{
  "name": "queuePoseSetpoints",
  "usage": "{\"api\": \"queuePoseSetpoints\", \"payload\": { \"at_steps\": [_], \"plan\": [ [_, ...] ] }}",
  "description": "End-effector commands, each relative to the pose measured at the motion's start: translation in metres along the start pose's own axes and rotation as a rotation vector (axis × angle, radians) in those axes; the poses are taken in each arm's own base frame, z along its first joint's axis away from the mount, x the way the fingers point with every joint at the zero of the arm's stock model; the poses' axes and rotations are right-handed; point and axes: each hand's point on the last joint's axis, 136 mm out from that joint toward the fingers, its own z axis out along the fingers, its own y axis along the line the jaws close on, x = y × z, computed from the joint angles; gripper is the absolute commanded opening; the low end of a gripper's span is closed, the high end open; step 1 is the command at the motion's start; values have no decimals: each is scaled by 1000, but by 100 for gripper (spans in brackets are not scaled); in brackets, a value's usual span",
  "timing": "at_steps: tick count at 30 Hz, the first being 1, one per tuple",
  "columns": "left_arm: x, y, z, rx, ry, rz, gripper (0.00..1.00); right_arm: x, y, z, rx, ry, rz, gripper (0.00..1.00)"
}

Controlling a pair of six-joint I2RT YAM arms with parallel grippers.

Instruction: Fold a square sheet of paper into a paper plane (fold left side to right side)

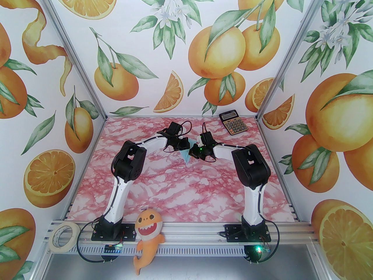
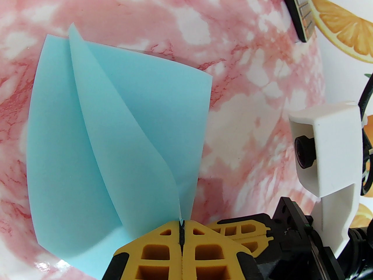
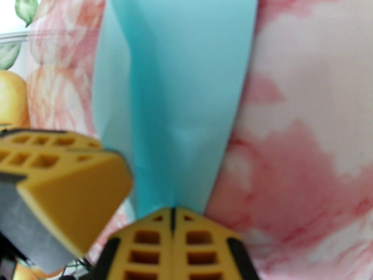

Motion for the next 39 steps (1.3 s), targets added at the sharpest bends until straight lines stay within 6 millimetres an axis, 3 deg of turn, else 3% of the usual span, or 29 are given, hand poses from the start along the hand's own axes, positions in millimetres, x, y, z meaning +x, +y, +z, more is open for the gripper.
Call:
{"api": "queuePoseSetpoints", "payload": {
  "at_steps": [1, 8, 18, 23, 26, 29, 39],
  "plan": [
    [-17, -12, -1, 36, -43, 10, 1, 3, -13, 0, 30, -1, 19, 5],
    [-17, -13, -3, 35, -45, 15, 0, -7, 2, -15, -3, -39, 5, 9],
    [-17, -13, -3, 36, -45, 15, 0, -12, 5, -34, -26, -79, 23, 14],
    [-17, -13, -3, 35, -43, 15, 0, -5, 4, -32, -63, -72, 53, 25],
    [-16, -14, -2, 37, -42, 15, 0, 1, 2, -27, -89, -63, 83, 39],
    [-16, -14, -2, 39, -40, 15, 0, 5, 2, -22, -94, -52, 81, 45],
    [-15, -16, -1, 44, -36, 16, 0, 4, 11, -17, -112, -54, 68, 48]
  ]
}}
